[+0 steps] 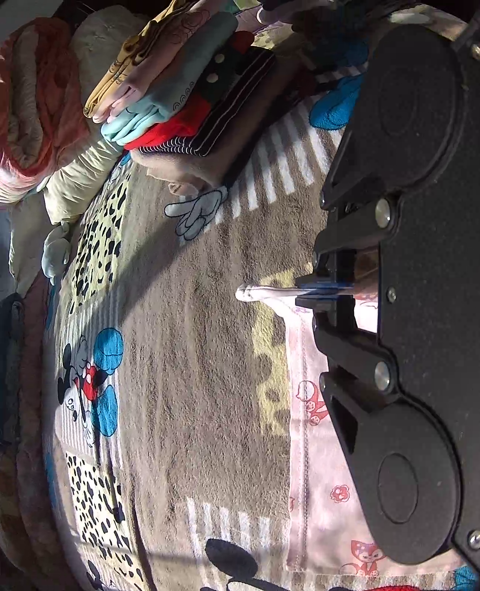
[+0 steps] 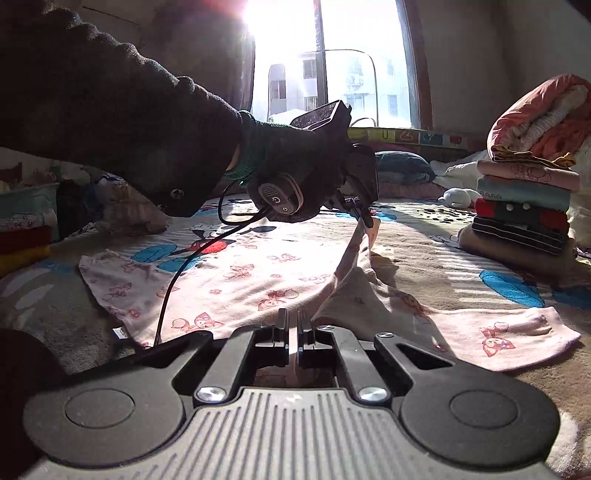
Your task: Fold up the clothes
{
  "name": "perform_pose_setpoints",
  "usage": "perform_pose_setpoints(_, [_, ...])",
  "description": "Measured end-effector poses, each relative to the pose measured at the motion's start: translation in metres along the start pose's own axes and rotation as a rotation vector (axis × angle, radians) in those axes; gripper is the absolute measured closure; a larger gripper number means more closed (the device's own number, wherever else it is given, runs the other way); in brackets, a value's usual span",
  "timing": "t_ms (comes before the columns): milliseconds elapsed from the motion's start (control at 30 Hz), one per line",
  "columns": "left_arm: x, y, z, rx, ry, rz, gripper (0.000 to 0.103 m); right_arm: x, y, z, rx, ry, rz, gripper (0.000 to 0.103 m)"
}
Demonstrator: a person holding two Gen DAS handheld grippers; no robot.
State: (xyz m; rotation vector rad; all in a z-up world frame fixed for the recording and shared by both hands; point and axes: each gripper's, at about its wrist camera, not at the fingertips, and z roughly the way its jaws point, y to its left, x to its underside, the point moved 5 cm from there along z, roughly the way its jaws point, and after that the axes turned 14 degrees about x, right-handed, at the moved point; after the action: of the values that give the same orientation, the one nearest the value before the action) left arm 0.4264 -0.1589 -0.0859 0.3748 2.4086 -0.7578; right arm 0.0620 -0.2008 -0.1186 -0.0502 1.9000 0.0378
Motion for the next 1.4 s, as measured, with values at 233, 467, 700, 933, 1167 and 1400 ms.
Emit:
perform_pose_setpoints(233, [0.004,-0.015,0.012,0.017,0.004,0.060,0.100,0.021,-0.033,0.016,0.042,0.179,0.245,0.097])
perform_pose_setpoints(467, [0.019,-0.019,-0.057,0.019,-0.082,0.097,0.053,0.030,-0.033,0.025,-0.010,0.209,0.368,0.048])
perform_pose_setpoints(700, [0.102,-0.019,-0.156,-0.045,-0.044,0.291,0.053,0.034,-0.030,0.044,-0.040,0.253,0.553,0.065])
perform_pose_setpoints(933, [0.203,-0.009,-0.174,-0.104,0.078,0.352,0.053,0.056,-0.060,0.039,-0.019,0.318,0.753,0.096])
perform_pose_setpoints(1167, [0.237,-0.006,-0.165,-0.133,0.131,0.379,0.053,0.054,-0.058,0.035,0.008,0.293,0.726,0.078])
perform_pose_setpoints(1400, [0.183,-0.030,-0.163,-0.094,0.042,0.354,0.053,0.046,-0.042,0.033,0.033,0.231,0.527,0.070])
